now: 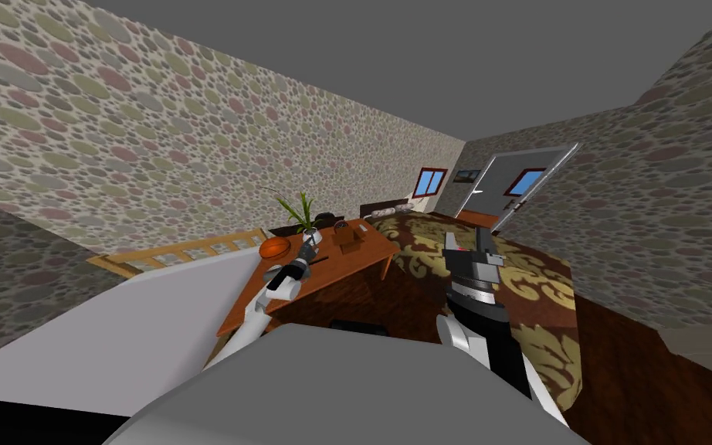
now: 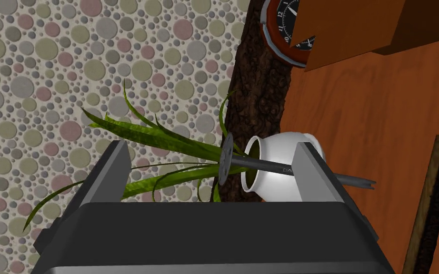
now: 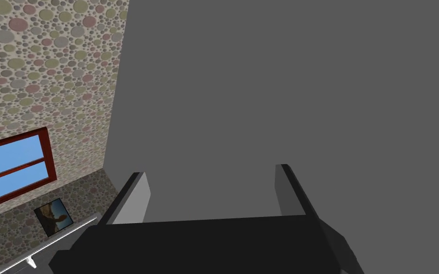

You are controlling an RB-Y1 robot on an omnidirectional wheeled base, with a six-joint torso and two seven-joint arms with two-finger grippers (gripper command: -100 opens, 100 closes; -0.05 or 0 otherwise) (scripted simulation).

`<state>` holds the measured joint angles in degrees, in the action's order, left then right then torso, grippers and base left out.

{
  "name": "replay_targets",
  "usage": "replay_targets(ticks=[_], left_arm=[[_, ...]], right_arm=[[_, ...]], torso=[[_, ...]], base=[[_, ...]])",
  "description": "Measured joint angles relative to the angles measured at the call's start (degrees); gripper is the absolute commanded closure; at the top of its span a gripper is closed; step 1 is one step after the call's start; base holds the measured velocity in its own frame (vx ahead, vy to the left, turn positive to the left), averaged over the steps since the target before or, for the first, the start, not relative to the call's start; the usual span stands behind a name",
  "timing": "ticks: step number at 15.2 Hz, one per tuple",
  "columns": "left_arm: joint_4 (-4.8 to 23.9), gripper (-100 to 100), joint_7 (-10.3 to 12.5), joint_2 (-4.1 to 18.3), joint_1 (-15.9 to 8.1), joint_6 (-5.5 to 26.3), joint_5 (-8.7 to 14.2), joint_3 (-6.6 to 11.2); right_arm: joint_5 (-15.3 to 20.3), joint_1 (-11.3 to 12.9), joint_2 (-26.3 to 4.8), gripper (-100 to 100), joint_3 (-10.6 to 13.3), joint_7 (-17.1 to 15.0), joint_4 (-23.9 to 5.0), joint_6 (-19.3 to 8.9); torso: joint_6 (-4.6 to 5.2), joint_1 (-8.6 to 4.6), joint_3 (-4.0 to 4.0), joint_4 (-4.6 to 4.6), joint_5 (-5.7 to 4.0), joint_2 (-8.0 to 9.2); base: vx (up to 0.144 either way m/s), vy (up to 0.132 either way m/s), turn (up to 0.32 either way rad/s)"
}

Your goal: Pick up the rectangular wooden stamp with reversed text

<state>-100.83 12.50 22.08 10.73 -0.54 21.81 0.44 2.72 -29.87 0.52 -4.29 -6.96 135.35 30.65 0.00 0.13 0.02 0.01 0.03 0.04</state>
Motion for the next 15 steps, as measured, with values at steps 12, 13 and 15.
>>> replay_targets(ticks=[12, 13, 15], left_arm=[[13.1, -100, 1.6, 4.6, -5.0, 9.9, 6.4, 1.4], [14.2, -100, 1.6, 4.8, -5.4, 10.9, 6.9, 1.64], [16.8, -100, 1.9, 6.1, -6.2, 12.1, 8.4, 1.58]], right_arm=[[0.0, 0.0, 0.0, 0, 0.0, 0.0, 0.0, 0.0], [0.0, 0.0, 0.0, 0, 0.0, 0.0, 0.0, 0.0], [0.0, 0.0, 0.0, 0, 0.0, 0.0, 0.0, 0.0]], torso=[[0.05, -0.01, -0.04, -0.01, 0.0, -0.08], [0.04, 0.0, -0.04, -0.02, 0.0, -0.07], [0.05, 0.04, -0.04, -0.01, 0.0, -0.07]], base=[[-0.01, 0.008, -0.22], [-0.006, 0.014, -0.179], [-0.008, 0.016, -0.312]])
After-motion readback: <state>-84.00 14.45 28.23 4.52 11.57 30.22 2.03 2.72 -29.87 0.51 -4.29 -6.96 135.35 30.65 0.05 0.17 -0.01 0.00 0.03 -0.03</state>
